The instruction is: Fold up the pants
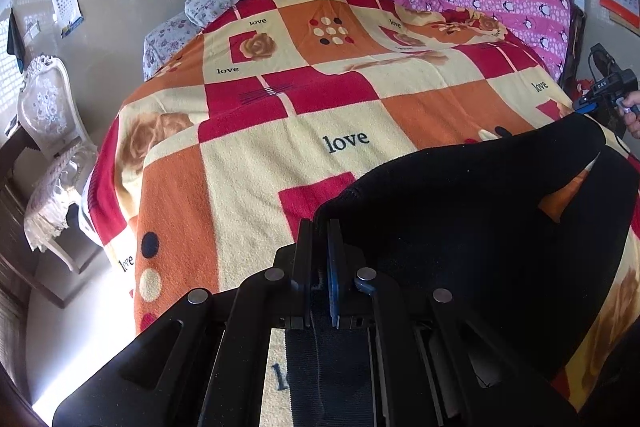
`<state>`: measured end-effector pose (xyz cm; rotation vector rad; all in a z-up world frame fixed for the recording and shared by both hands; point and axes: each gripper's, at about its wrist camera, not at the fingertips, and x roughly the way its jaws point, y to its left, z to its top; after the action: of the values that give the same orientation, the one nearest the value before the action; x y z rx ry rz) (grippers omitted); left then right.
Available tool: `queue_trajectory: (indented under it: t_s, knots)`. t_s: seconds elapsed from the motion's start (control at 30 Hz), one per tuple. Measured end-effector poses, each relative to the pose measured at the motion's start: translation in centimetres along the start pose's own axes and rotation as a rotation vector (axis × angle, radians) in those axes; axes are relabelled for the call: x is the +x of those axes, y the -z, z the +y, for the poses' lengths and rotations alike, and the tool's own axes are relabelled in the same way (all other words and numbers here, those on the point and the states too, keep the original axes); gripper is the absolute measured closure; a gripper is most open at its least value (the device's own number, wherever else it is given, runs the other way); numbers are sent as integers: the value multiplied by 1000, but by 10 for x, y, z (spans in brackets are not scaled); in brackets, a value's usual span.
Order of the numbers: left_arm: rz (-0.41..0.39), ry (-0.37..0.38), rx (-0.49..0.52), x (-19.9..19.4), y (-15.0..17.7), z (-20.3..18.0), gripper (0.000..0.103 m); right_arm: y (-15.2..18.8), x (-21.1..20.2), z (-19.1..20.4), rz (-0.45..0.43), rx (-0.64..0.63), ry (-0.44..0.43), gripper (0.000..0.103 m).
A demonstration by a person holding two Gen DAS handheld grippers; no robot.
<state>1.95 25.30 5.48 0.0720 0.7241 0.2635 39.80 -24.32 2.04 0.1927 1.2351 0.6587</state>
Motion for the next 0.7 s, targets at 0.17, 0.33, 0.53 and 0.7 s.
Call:
queue_trajectory:
  t_s: [0.17,0.33,0.53,0.7]
  knots:
    - [7,1,-20,2,2,3,98,1,-4,19,-36,-72,22,78]
    - [3,-8,-40,6,0,3,98,1,14,22,20,-99,73,78]
    - [3,-19,-45,5,0,4,98,-4,23,16,18,-123,11,97]
    - [-34,-40,-68,-11,4,12,98,9,-13,32,-115,-232,-35,98]
